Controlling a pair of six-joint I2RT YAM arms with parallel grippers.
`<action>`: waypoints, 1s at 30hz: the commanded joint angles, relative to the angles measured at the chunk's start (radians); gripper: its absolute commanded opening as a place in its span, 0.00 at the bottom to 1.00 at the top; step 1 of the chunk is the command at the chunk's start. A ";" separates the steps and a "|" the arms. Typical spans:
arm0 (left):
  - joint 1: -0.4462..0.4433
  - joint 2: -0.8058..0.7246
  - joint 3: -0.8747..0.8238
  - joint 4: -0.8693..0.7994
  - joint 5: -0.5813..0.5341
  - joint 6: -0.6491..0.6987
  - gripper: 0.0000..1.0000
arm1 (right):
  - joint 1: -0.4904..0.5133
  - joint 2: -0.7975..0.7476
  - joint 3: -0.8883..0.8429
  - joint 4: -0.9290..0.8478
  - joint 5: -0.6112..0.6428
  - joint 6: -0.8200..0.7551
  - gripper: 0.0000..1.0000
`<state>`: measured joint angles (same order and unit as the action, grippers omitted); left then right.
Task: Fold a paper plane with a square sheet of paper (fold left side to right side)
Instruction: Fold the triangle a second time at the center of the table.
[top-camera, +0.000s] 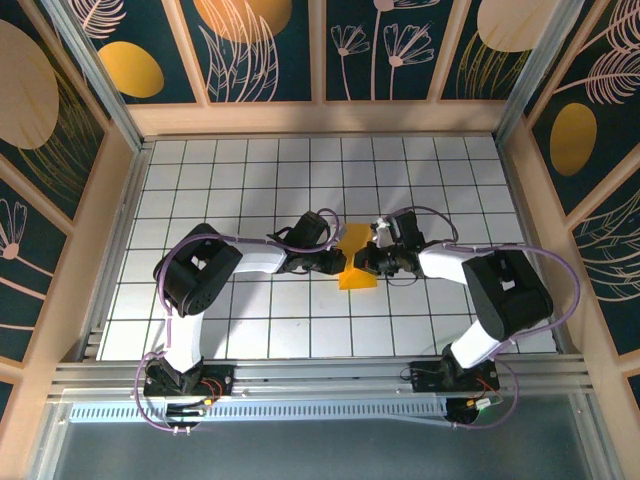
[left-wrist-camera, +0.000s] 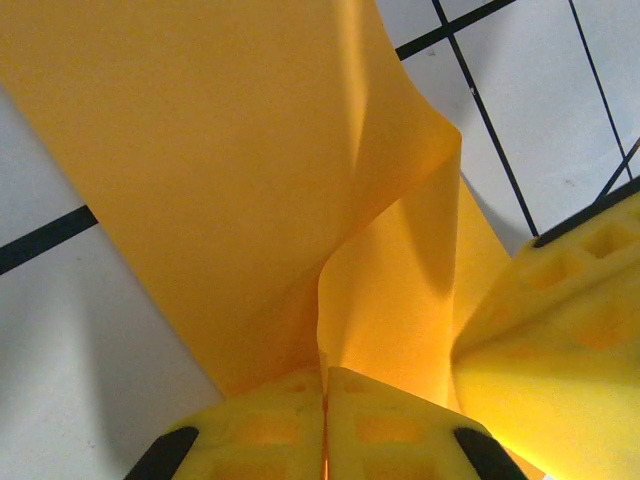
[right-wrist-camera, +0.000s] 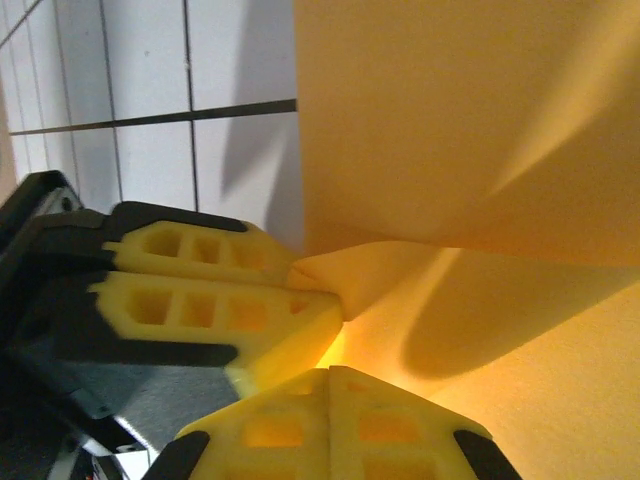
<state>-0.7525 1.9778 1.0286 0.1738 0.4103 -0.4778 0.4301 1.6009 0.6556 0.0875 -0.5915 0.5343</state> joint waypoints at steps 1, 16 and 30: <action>0.006 0.032 0.001 -0.042 -0.021 0.021 0.08 | 0.012 0.025 0.022 0.014 0.032 0.002 0.00; 0.006 0.033 0.002 -0.042 -0.021 0.021 0.08 | 0.015 0.059 0.019 -0.050 0.100 -0.024 0.00; 0.008 -0.148 -0.016 -0.051 -0.127 -0.030 0.33 | 0.015 0.066 -0.007 -0.065 0.117 -0.020 0.00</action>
<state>-0.7513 1.9125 1.0164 0.1539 0.3500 -0.5018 0.4389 1.6459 0.6567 0.0689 -0.5198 0.5301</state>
